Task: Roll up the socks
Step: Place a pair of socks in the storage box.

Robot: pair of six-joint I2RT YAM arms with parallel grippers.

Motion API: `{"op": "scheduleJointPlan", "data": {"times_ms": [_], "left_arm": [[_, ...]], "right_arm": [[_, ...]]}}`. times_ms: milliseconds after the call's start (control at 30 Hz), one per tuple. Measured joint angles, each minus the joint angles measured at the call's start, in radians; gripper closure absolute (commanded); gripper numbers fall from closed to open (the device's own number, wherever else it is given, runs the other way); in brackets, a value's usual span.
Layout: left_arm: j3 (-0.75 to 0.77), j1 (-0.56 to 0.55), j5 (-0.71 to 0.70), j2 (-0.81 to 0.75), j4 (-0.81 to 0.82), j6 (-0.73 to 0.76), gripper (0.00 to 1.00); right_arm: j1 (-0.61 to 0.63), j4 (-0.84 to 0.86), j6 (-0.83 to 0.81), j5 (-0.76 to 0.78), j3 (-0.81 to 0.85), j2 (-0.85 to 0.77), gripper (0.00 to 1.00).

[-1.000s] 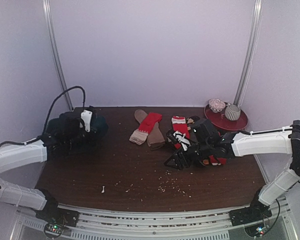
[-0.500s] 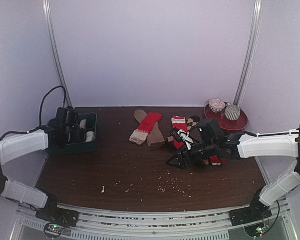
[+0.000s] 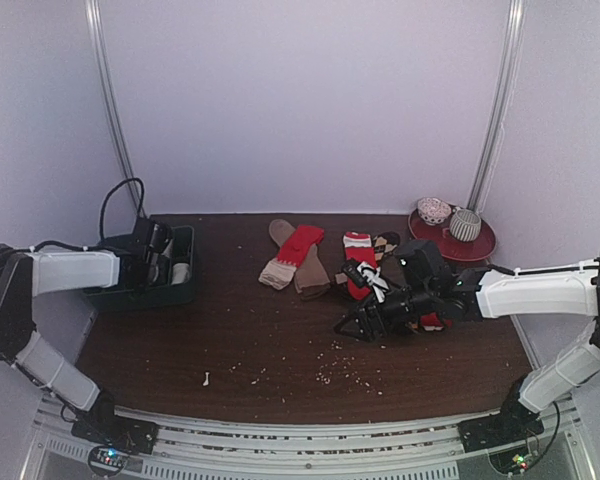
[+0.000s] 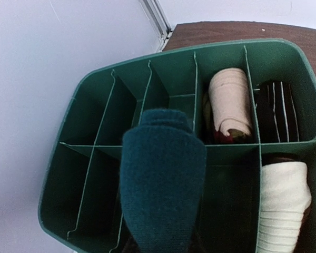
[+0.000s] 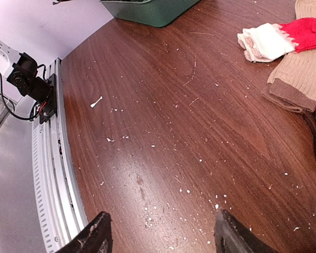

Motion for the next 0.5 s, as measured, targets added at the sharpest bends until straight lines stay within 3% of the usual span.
{"op": "scheduleJointPlan", "data": {"times_ms": [500], "left_arm": [[0.043, 0.000, 0.077, 0.145, 0.072, 0.013, 1.00]], "right_arm": [[-0.001, -0.003, -0.005, -0.015, 0.000, 0.025, 0.34]]}}
